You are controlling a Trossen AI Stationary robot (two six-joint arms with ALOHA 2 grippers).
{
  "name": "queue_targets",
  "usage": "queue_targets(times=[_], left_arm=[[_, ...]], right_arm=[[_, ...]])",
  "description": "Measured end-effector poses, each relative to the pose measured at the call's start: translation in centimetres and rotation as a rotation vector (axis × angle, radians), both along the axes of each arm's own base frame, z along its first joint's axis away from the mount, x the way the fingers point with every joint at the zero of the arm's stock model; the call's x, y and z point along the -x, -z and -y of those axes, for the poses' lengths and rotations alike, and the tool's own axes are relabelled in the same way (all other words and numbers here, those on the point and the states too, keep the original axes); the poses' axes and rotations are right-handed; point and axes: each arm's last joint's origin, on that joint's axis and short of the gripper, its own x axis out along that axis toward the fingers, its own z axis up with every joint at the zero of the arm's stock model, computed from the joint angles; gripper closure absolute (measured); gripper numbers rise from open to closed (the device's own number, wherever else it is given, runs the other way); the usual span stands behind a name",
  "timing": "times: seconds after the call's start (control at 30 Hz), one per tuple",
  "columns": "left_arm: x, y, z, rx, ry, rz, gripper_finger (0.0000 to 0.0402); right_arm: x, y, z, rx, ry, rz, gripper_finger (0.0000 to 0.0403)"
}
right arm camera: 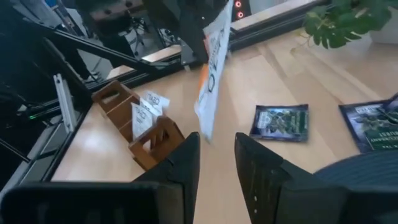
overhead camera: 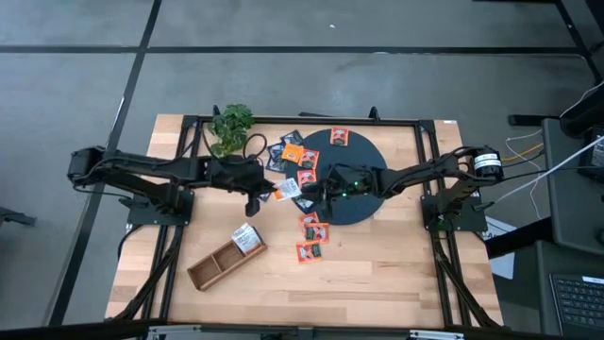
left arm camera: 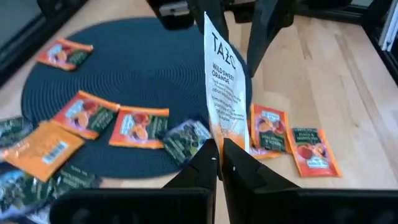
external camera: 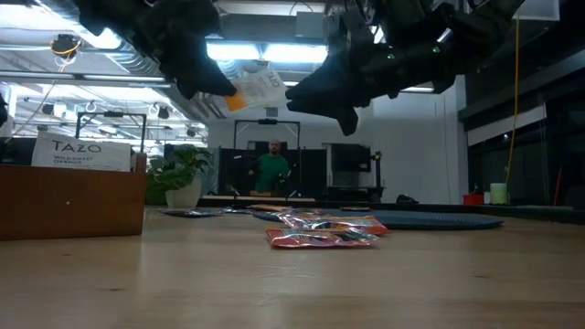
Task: Pick & Place Tea
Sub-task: Put the white tea bag into the right section of the wooden organizer
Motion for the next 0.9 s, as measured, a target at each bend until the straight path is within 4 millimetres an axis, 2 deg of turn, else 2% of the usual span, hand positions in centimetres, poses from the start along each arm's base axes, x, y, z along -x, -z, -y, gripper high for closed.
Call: queue_targets(times=[0.2,0.63,0.9], left_arm=[[-0.3,-0.5,0.1,-0.034,-0.007,0.064,0.0396],[-1.1,-2.5,-0.1,-0.074,-0.024,0.287,0.0395],[-1.2,-3.1,-0.1,-0.088,-0.055,0.347,0.0395]], right_arm=[[-0.2,-0.7,-0.1,-0.007,-0.050,0.071,0.0299],[-0.4,-2.1,0.0,0.068,-0.030,0.221,0.0299],[-0.4,-3.0,0.1,0.110,-0.016,0.316,0.0299]])
